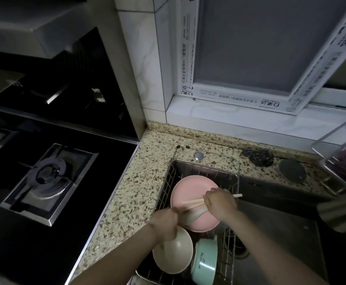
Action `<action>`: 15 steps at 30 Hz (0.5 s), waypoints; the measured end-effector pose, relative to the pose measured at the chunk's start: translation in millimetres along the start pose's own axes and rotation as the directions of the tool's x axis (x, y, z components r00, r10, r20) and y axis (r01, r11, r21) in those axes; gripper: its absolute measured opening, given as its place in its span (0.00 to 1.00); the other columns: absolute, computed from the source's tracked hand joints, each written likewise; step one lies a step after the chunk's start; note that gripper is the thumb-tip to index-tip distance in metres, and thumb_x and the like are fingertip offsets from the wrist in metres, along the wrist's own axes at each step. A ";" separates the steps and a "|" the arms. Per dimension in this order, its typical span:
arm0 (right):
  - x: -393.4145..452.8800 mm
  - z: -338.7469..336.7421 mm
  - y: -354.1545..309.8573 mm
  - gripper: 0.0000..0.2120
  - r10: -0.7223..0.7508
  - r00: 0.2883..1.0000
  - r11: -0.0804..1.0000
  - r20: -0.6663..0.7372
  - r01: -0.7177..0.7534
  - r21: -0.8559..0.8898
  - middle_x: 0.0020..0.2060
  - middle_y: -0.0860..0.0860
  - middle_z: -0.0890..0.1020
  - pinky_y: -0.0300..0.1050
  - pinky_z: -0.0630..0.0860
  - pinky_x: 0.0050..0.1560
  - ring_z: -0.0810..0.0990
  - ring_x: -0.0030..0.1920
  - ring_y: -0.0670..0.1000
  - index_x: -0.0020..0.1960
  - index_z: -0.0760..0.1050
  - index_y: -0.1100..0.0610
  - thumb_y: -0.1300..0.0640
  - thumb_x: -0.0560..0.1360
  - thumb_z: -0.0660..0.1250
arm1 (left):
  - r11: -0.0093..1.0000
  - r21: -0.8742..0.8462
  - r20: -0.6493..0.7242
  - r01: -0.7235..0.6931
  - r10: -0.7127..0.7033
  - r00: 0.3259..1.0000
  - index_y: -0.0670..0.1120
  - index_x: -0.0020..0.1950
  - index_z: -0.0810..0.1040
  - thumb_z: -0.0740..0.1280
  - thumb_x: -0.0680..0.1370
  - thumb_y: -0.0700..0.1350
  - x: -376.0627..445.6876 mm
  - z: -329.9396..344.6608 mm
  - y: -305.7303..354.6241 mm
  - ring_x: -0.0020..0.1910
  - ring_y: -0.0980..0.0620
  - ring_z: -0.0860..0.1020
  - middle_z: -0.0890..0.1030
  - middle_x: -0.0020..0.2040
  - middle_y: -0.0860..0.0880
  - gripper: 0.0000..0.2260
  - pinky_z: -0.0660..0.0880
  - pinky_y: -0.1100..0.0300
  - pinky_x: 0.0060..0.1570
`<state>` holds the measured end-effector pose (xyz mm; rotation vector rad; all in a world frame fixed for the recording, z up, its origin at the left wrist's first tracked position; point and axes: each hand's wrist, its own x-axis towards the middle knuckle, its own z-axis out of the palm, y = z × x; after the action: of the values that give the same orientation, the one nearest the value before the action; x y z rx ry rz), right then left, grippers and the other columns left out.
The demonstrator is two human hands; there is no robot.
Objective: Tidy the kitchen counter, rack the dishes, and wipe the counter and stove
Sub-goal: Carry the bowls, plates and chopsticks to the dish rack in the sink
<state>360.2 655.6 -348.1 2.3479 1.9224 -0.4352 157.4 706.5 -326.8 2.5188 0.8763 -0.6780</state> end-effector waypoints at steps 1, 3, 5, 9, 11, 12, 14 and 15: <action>-0.4 2.9 0.6 0.20 -0.015 1.000 1.000 0.020 0.015 -0.021 0.53 0.53 0.80 0.47 0.69 0.55 0.76 0.55 0.55 0.57 0.77 0.55 0.50 0.81 0.49 | 0.999 -0.028 -0.041 -0.019 0.018 0.999 0.51 0.68 0.70 0.61 0.73 0.39 -1.5 -3.5 -0.8 0.57 0.45 0.77 0.76 0.58 0.46 0.23 0.77 0.51 0.52; 7.4 18.8 -4.3 0.19 -0.089 0.995 0.994 0.051 0.093 -0.066 0.55 0.53 0.80 0.46 0.68 0.58 0.76 0.57 0.55 0.57 0.77 0.55 0.51 0.81 0.49 | 0.997 -0.075 -0.116 -0.029 0.020 0.993 0.51 0.67 0.71 0.60 0.73 0.39 -3.6 -5.9 -9.8 0.60 0.47 0.74 0.74 0.60 0.48 0.22 0.75 0.52 0.56; 4.6 24.3 1.3 0.18 -0.133 0.988 0.987 0.072 0.139 -0.078 0.55 0.53 0.79 0.46 0.67 0.59 0.76 0.57 0.54 0.57 0.76 0.55 0.51 0.81 0.50 | 0.992 -0.124 -0.176 -0.025 0.003 0.984 0.49 0.64 0.74 0.59 0.74 0.40 -5.3 -12.6 -7.8 0.61 0.47 0.74 0.74 0.61 0.48 0.19 0.74 0.52 0.55; 7.9 26.3 16.4 0.18 -0.181 0.981 0.981 0.062 0.185 -0.060 0.54 0.51 0.79 0.46 0.67 0.59 0.75 0.56 0.52 0.57 0.76 0.54 0.50 0.81 0.50 | 0.981 -0.196 -0.236 -0.006 -0.041 0.971 0.45 0.62 0.74 0.58 0.75 0.40 -1.7 -24.3 -0.5 0.59 0.43 0.75 0.74 0.61 0.45 0.17 0.75 0.50 0.54; 12.2 27.5 16.2 0.18 -0.197 0.977 0.979 0.079 0.201 -0.045 0.55 0.50 0.78 0.45 0.67 0.60 0.75 0.57 0.51 0.58 0.76 0.52 0.49 0.80 0.50 | 0.976 -0.219 -0.256 -0.002 -0.056 0.965 0.44 0.63 0.74 0.59 0.75 0.40 -1.0 -24.1 -3.1 0.60 0.43 0.74 0.73 0.60 0.45 0.17 0.75 0.50 0.53; 12.8 28.5 16.3 0.18 -0.204 0.976 0.978 0.078 0.207 -0.031 0.56 0.49 0.78 0.45 0.66 0.62 0.74 0.58 0.51 0.59 0.76 0.52 0.48 0.80 0.51 | 0.973 -0.233 -0.260 -0.003 -0.060 0.964 0.45 0.63 0.74 0.59 0.75 0.41 -1.6 -23.7 -3.6 0.60 0.44 0.74 0.73 0.60 0.45 0.16 0.75 0.50 0.53; 10.5 28.0 14.9 0.17 -0.192 0.980 0.981 0.051 0.190 0.033 0.59 0.48 0.78 0.43 0.65 0.63 0.74 0.60 0.50 0.61 0.75 0.52 0.49 0.79 0.54 | 0.967 -0.256 -0.259 -0.006 -0.063 0.964 0.45 0.62 0.75 0.59 0.75 0.41 -4.4 -21.9 -3.9 0.61 0.44 0.73 0.74 0.60 0.45 0.16 0.75 0.51 0.52; 7.7 26.6 14.5 0.16 -0.170 0.985 0.983 0.023 0.168 0.077 0.59 0.48 0.77 0.42 0.64 0.63 0.73 0.61 0.49 0.61 0.75 0.52 0.50 0.79 0.55 | 0.964 -0.265 -0.262 -0.010 -0.062 0.963 0.45 0.62 0.75 0.59 0.75 0.41 -5.4 -20.0 -4.5 0.61 0.45 0.73 0.74 0.60 0.45 0.16 0.75 0.52 0.52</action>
<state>371.1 653.5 -377.3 2.2153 2.1371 -0.5608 157.0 717.2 -308.5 2.3900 1.0183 -0.2077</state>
